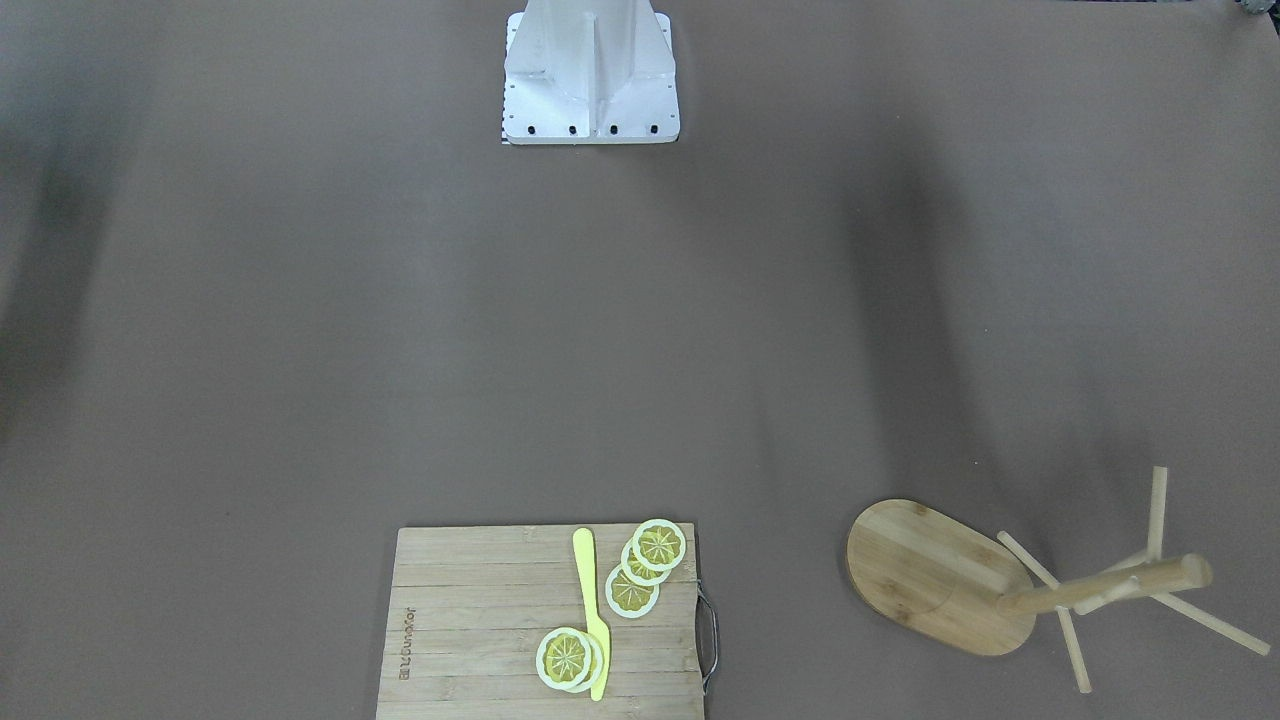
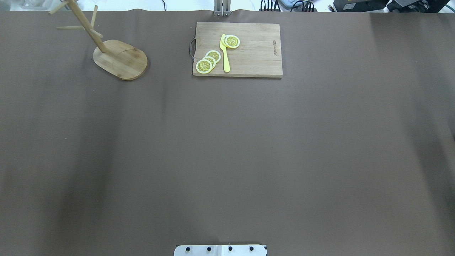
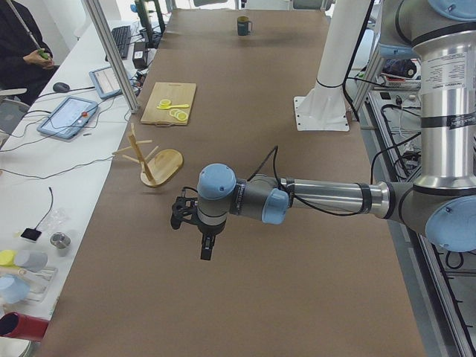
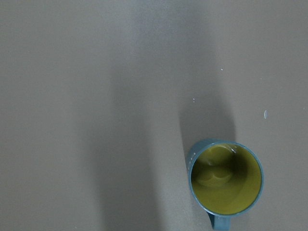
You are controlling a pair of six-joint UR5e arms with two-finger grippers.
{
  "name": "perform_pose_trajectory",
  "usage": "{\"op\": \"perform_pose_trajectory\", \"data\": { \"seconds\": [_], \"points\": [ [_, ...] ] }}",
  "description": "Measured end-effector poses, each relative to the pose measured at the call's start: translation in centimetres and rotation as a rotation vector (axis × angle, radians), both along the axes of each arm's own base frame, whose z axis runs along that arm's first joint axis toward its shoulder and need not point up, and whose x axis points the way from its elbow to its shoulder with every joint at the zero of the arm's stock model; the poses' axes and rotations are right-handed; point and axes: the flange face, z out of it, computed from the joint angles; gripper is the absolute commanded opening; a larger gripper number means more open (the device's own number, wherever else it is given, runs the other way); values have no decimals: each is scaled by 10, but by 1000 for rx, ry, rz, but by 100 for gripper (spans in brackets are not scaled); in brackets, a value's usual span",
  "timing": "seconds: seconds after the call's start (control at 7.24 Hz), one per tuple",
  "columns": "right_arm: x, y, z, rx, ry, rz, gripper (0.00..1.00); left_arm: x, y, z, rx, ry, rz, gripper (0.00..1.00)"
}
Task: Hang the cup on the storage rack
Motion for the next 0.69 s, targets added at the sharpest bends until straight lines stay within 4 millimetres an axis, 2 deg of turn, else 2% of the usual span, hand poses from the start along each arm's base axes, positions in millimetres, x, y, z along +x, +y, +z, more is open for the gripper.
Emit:
{"op": "perform_pose_trajectory", "data": {
  "seconds": [0.69],
  "points": [
    [0, 0, -11, 18, -1, 1, 100, 0, 0, 0, 0, 0, 1, 98]
  ]
}}
